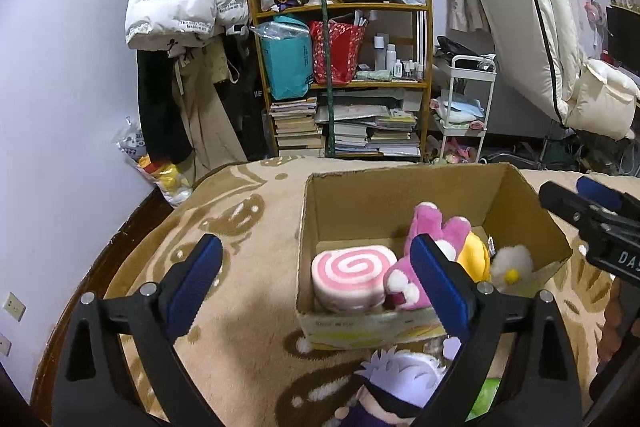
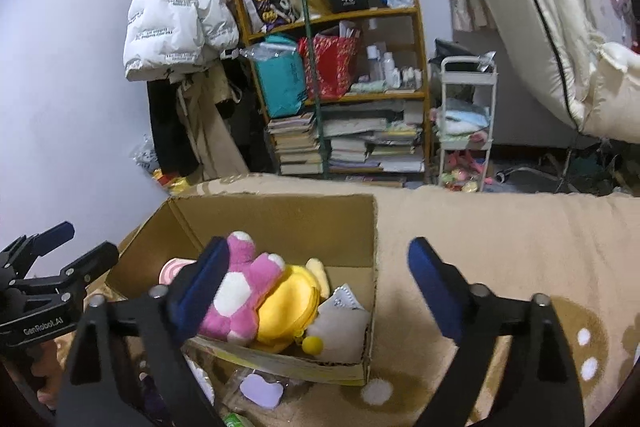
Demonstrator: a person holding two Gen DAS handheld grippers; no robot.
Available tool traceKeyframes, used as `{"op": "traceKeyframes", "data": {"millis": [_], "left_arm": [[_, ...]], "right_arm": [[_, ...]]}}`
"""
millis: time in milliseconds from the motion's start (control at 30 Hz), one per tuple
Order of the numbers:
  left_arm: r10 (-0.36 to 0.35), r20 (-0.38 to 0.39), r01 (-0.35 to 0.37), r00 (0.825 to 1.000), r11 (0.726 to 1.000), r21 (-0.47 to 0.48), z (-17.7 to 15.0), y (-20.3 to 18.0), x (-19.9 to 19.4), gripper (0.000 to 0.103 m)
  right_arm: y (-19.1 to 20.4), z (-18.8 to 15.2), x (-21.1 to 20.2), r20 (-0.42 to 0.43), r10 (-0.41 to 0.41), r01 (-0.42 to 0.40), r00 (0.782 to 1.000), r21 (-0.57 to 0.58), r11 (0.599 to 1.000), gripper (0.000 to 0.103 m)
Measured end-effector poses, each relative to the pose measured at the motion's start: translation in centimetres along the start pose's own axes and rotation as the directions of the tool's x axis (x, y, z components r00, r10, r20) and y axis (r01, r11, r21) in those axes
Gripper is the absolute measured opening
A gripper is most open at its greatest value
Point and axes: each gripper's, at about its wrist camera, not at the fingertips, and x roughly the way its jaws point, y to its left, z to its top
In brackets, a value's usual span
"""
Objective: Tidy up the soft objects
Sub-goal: 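Withdraw both open tools from the box toward the remaining doll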
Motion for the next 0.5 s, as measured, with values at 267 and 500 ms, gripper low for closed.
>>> {"op": "traceKeyframes", "data": {"millis": [267,500], "left_arm": [[0.015,-0.023,-0.015,1.000,1.000,-0.012,-0.9,1.1,-1.7,0.097],[-0.001,-0.056,-0.001,0.998,0.999,-0.035,-1.2,1.7,-3.6,0.100]], "right_arm": [[0.0,-0.3,-1.2,-0.024,-0.029,0.029,0.999,0.009,1.000,0.103],[0.7,-0.9,-3.4,-0.026,-0.027,0.027,0.999,-0.012,1.000,0.103]]}}
